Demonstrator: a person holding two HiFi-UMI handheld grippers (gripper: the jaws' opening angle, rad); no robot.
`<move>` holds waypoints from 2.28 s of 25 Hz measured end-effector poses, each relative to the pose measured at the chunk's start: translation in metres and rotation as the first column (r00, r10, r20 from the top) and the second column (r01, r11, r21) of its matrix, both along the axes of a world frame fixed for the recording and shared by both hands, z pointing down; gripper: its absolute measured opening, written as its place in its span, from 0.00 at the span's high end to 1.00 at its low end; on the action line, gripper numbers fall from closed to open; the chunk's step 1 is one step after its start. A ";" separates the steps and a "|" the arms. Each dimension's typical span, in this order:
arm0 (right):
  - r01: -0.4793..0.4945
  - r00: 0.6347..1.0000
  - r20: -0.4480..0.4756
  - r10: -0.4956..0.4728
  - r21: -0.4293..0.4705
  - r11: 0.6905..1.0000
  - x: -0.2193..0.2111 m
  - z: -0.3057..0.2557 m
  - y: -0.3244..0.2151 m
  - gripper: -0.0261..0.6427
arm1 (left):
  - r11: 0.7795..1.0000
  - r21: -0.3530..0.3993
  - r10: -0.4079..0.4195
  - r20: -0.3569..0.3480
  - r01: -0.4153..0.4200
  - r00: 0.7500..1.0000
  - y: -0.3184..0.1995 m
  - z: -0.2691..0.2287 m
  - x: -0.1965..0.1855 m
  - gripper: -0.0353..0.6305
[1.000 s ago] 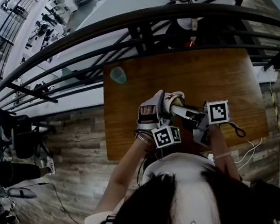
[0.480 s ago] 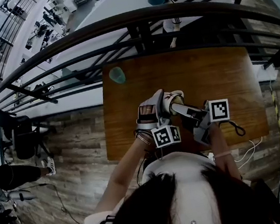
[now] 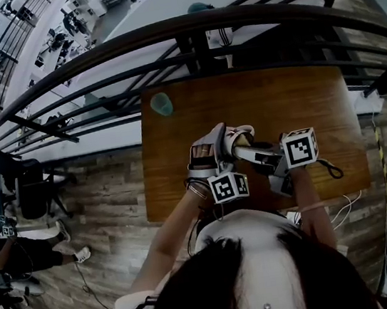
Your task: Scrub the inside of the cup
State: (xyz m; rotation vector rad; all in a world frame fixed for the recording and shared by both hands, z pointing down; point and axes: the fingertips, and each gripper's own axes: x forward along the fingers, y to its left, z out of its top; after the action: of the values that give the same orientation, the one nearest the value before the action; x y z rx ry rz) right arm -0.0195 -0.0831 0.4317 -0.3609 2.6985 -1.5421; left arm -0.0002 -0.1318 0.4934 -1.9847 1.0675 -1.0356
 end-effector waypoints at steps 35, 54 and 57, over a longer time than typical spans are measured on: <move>0.338 0.841 -0.490 -0.228 0.150 0.929 -0.014 0.037 0.024 0.84 | 0.997 -0.040 0.065 0.071 -0.062 0.995 0.005 0.023 -0.002 0.36; 0.298 0.831 -0.534 -0.158 0.185 0.937 -0.002 0.043 0.012 0.84 | 0.994 -0.110 0.003 0.039 0.001 0.999 -0.004 0.031 -0.005 0.36; 0.295 0.826 -0.543 -0.148 0.194 0.936 -0.001 0.043 0.010 0.84 | 0.992 -0.123 -0.019 0.011 0.020 1.000 -0.005 0.033 -0.007 0.36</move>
State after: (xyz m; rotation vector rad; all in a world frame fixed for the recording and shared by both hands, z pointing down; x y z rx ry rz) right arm -0.0204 -0.0727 0.4746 -0.5388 3.4373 -1.2194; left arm -0.0072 -0.1373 0.5262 -2.0675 1.0420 -1.1458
